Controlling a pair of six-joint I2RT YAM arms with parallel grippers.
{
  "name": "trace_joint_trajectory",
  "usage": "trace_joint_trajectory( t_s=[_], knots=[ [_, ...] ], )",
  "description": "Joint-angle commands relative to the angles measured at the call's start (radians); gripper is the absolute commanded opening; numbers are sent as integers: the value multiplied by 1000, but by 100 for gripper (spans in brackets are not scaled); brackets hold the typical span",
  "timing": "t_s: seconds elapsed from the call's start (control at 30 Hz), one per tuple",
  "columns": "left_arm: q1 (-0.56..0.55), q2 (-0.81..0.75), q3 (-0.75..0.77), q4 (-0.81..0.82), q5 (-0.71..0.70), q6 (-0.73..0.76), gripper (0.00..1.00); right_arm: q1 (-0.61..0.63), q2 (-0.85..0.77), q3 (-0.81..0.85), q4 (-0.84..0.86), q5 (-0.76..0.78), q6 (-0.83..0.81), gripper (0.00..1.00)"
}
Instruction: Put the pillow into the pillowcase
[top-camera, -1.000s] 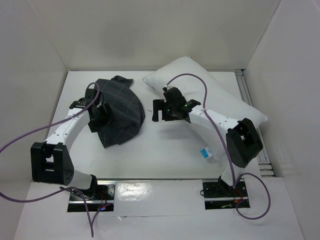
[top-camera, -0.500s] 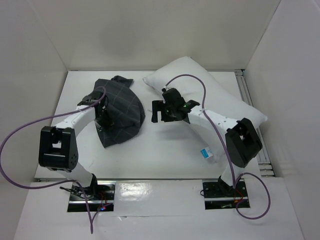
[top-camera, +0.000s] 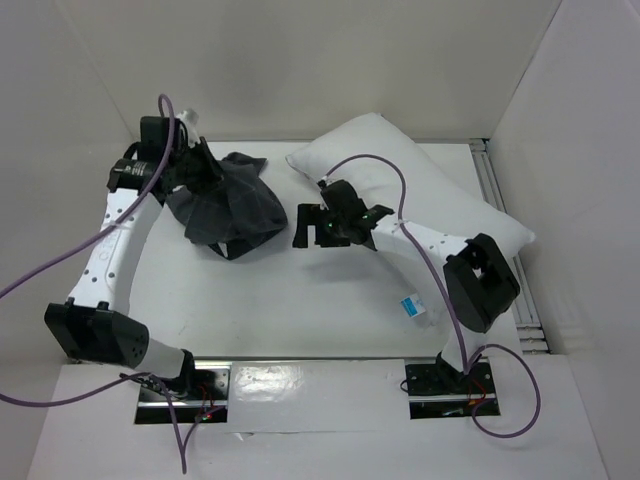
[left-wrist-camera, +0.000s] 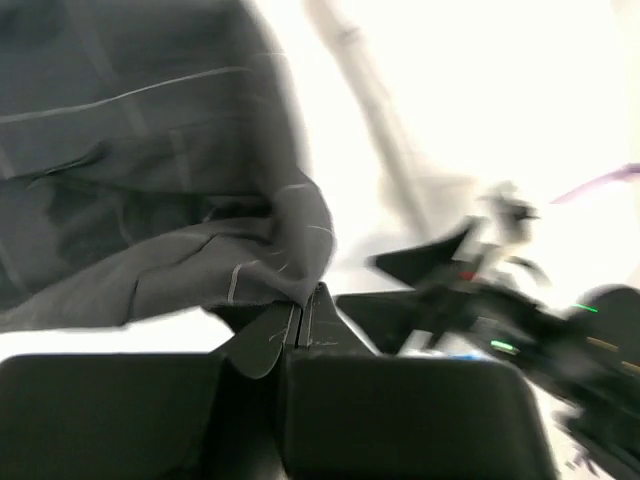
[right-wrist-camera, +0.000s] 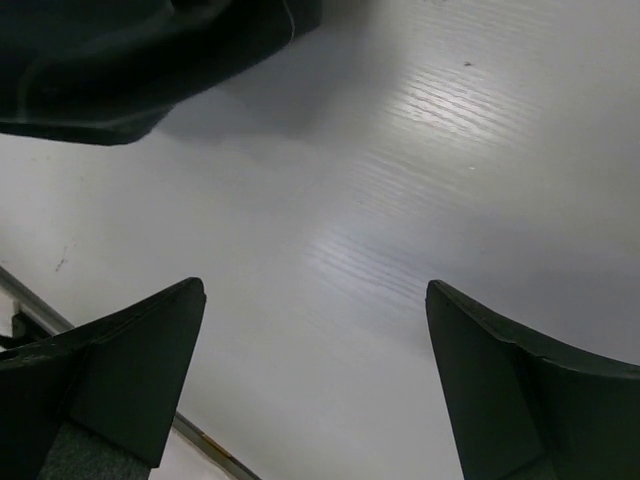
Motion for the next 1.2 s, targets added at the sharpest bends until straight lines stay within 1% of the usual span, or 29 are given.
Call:
trace_joint_trajectory(
  t_s=[0.0,0.1,0.13,0.3,0.43,0.47,0.6,0.63,0.7,0.83,0.9,0.97,1.0,1.03,1.07,1.1,1.13,1.17],
  knots=[
    [-5,-3,87,-35,68,-30,0,31,16,-13,139,-68,51,98],
    [-5,32,133,-35,54,-41,0,86,2,-23,225,-31,72,98],
    [-14,43,167,-35,54,-50,0,126,-10,-23,244,18,81,98],
    [-14,110,294,-35,54,-50,0,224,10,-23,406,179,92,98],
    [-14,161,431,-47,54,-50,0,273,108,24,495,302,129,98],
    [-14,170,448,-57,54,-50,0,289,128,58,495,367,129,98],
    [-24,192,486,-67,76,-50,0,315,222,121,561,523,149,98],
    [-24,201,498,-67,76,-50,0,315,241,132,579,523,149,98],
    [-24,211,523,-79,76,-30,0,315,314,191,590,551,149,98],
    [-24,222,568,-110,56,-11,0,315,444,322,538,612,172,98],
    [-24,222,580,-110,47,-11,0,315,501,378,538,612,184,98],
    [-24,222,592,-119,47,-11,0,315,534,421,514,603,193,94],
    [-11,222,603,-119,47,-11,0,315,564,441,514,603,207,91],
    [-1,222,603,-119,47,-11,0,315,576,470,514,594,207,84],
    [8,222,612,-119,57,-2,0,315,585,484,497,594,198,54],
    [31,222,612,-130,73,-2,0,304,585,498,477,612,198,30],
    [47,222,621,-130,73,-2,0,277,573,510,459,623,184,15],
    [65,222,621,-130,85,-2,0,257,556,511,448,623,173,2]
  ],
)
